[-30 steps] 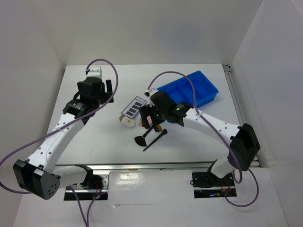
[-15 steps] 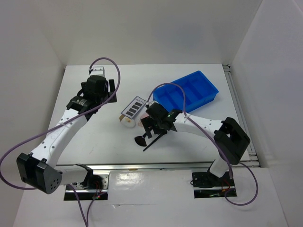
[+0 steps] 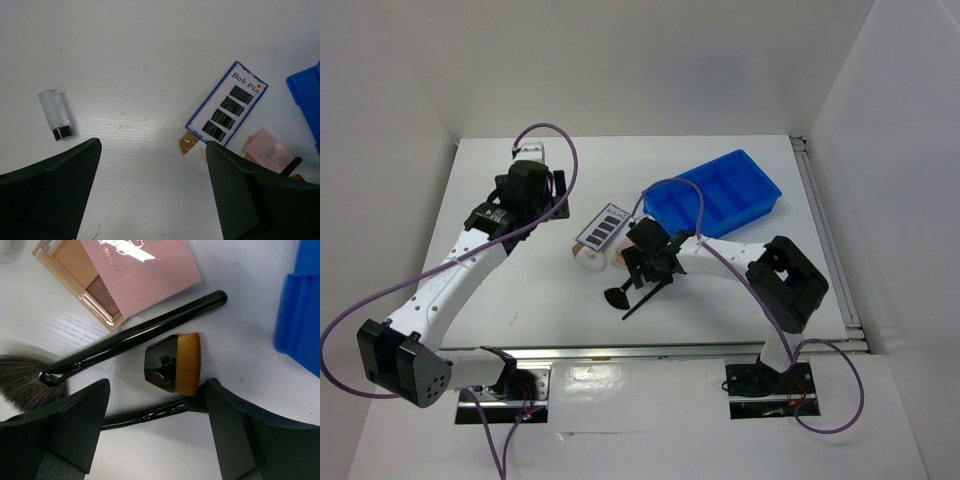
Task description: Organize the makeup
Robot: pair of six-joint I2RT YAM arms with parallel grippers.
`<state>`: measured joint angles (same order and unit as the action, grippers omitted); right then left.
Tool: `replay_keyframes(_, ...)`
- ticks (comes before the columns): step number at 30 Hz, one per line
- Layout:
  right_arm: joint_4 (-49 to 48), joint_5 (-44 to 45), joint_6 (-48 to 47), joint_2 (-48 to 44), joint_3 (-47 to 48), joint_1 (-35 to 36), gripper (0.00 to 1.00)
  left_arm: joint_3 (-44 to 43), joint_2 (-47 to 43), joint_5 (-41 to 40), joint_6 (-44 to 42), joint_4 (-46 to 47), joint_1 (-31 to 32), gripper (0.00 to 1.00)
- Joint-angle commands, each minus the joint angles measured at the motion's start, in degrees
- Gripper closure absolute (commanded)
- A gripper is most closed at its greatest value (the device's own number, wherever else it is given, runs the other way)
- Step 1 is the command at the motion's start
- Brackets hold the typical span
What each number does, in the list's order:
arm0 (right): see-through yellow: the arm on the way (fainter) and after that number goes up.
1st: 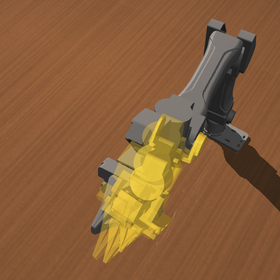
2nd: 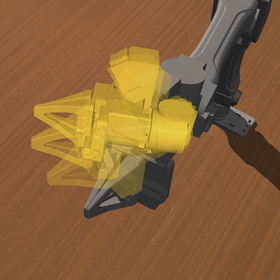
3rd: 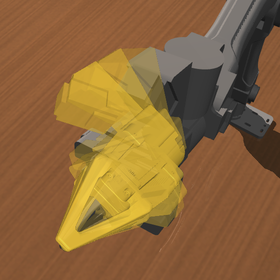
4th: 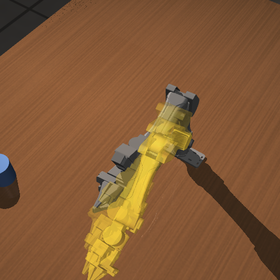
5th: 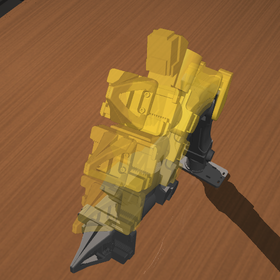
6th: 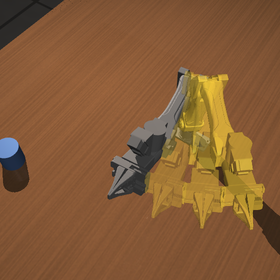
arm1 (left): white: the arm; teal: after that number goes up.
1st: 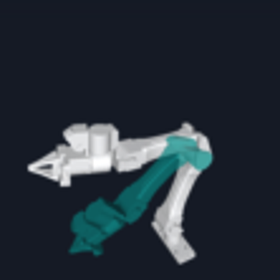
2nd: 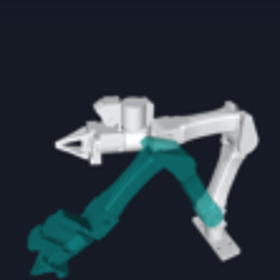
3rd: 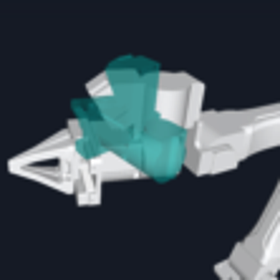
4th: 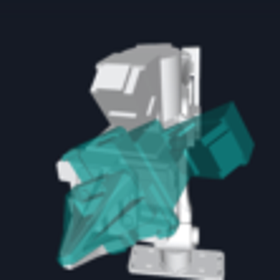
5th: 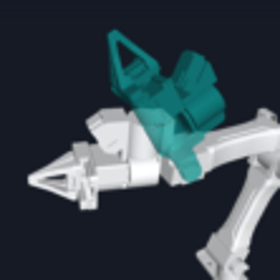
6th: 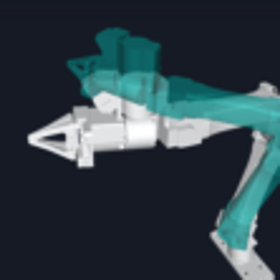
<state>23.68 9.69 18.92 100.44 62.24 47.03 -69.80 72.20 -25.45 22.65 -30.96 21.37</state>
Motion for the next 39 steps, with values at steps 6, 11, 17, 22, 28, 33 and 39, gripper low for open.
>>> replay_keyframes(6, -3.64, 2.08, -0.55, 3.00, 0.69, -0.36, 0.27, -3.15, 1.62, -2.32, -0.59, -0.94, 0.26, 0.00)
replay_keyframes(11, -4.79, 3.40, -1.16, 3.00, 0.69, -0.36, 0.29, -2.62, 1.62, -2.32, -0.59, -0.94, 0.26, 0.00)
replay_keyframes(17, -5.84, 4.54, -2.39, 4.59, 1.83, -0.36, 0.29, -2.62, 2.15, -2.32, -0.59, -0.94, 0.26, 0.00)
replay_keyframes(22, -6.46, 5.33, -2.39, 6.25, 3.15, -0.36, 0.38, -2.62, 1.62, -3.38, -0.59, -1.47, 0.26, 0.00)
replay_keyframes(28, -4.01, 5.95, -1.87, 4.86, 3.68, -0.36, 0.55, -2.62, 1.62, -3.90, -1.12, -1.47, 0.26, 0.00)
replay_keyframes(33, 1.71, 8.41, -0.73, -0.76, 6.93, 0.35, 0.56, -3.85, 1.10, -3.90, -1.12, -1.99, 0.26, 0.00)
replay_keyframes(39, 6.02, 10.43, -0.72, -7.89, 12.02, 0.35, 0.56, -5.95, 1.10, -5.22, -1.65, -2.00, 0.26, 0.00)
